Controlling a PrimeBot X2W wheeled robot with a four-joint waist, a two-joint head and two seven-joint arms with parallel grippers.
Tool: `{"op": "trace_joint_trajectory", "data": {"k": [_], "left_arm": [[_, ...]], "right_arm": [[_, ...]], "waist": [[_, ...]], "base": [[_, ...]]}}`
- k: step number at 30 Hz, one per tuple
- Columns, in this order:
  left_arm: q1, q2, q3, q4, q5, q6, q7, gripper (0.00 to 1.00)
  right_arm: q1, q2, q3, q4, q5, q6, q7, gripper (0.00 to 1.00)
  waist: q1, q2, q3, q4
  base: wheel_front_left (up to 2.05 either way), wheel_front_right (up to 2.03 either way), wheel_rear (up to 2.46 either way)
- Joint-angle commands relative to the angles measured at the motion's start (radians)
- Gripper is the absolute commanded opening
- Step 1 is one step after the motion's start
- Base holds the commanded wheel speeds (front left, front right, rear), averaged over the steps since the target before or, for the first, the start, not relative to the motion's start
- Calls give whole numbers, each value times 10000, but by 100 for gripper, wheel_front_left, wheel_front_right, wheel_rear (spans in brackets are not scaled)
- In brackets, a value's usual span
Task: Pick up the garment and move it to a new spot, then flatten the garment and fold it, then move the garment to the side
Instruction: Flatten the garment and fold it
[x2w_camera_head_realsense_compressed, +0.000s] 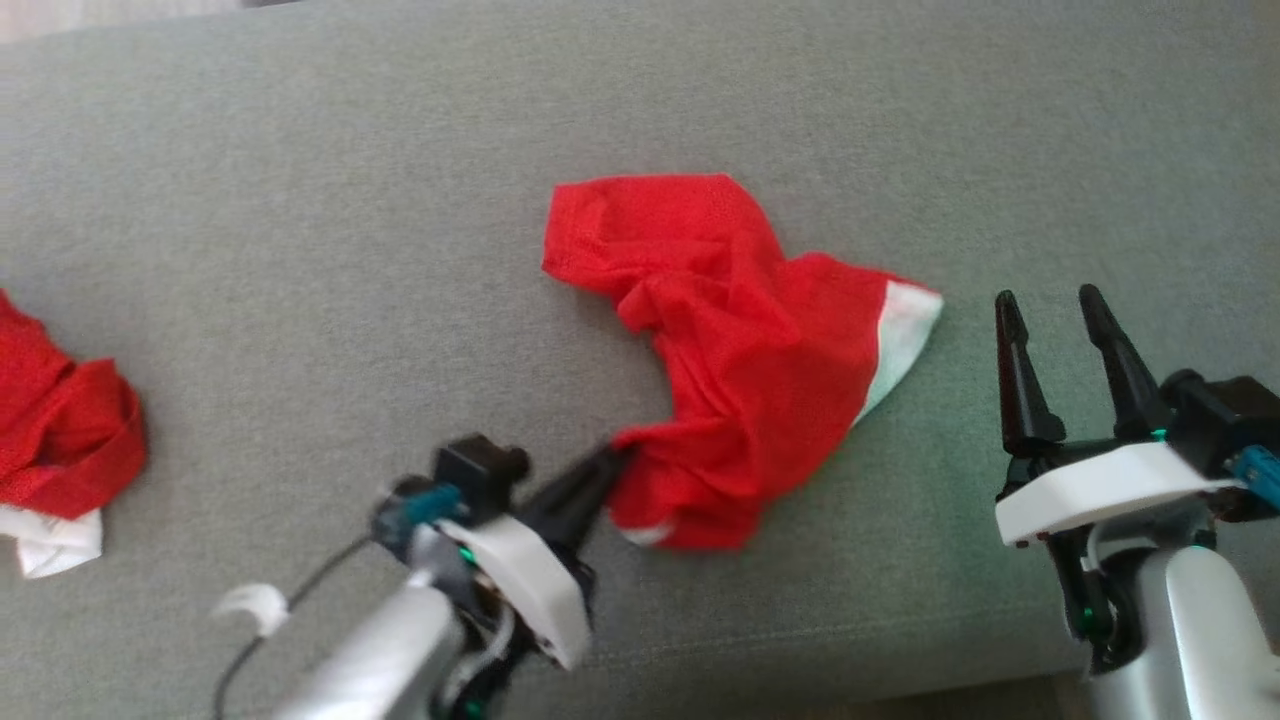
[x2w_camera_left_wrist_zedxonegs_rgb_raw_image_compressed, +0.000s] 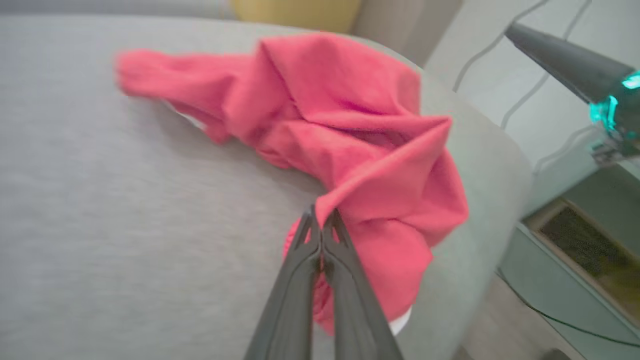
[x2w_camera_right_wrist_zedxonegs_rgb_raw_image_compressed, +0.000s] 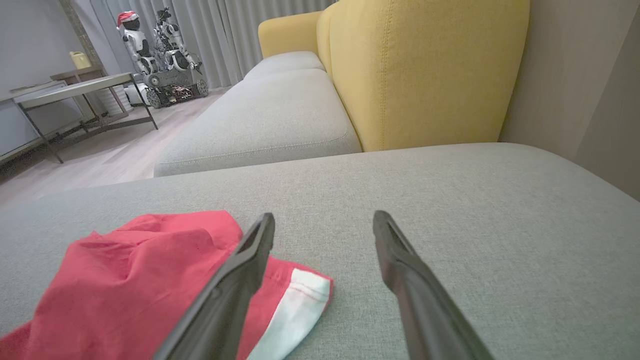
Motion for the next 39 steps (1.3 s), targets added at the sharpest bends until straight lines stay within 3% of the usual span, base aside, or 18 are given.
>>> {"op": "trace_joint_trajectory", "data": {"k": [1,13,17,20,27,28,29,30,33,39], "left_arm": [[-477,407,585,-588,-22,244,-30,0],[-769,2384,2082,-2462,89,1736,1163,0],[-1067,2508,2321,-2339,124,1924,1237,0],[-1465,2300,2451,-1696,-1,1936,1192,0],[-2348,1496,2427,907,-345,1476,776,0],[-2422,1411,2425,1251,-387,1396,681,22],[-2461,1316,2412,1532,-437,1320,607,94],[-2490,1230,2412,1761,-491,1244,509,100],[-2463,1084,2419,2340,-518,1105,-33,100],[-1859,1106,2828,2025,-425,1637,-1060,100]], "right_arm": [[-231,-39,142,-285,112,-7,-94,100],[-215,-39,60,-133,348,-7,-106,100],[-265,-39,127,-110,383,-7,-107,100],[-348,-39,229,-85,416,-7,-113,100],[-489,-39,451,-80,449,-7,-101,100],[-490,-39,457,-84,439,-7,-101,100],[-480,-39,443,-90,422,-7,-100,100],[-464,-39,431,-101,408,-7,-101,100],[-385,-39,375,-147,350,-7,-107,100],[-286,-39,326,-292,140,-7,-90,100]], "waist": [[-1,0,-100,143],[-1,0,-340,510],[-1,0,-274,437],[-1,0,-167,276],[-1,0,82,-239],[-1,0,100,-285],[-1,0,110,-309],[-1,0,115,-324],[-1,0,81,-301],[-1,0,-170,21]], "base": [[0,0,0],[0,0,0],[0,0,0],[0,0,0],[0,0,0],[0,0,0],[0,0,0],[0,0,0],[0,0,0],[0,0,0]]}}
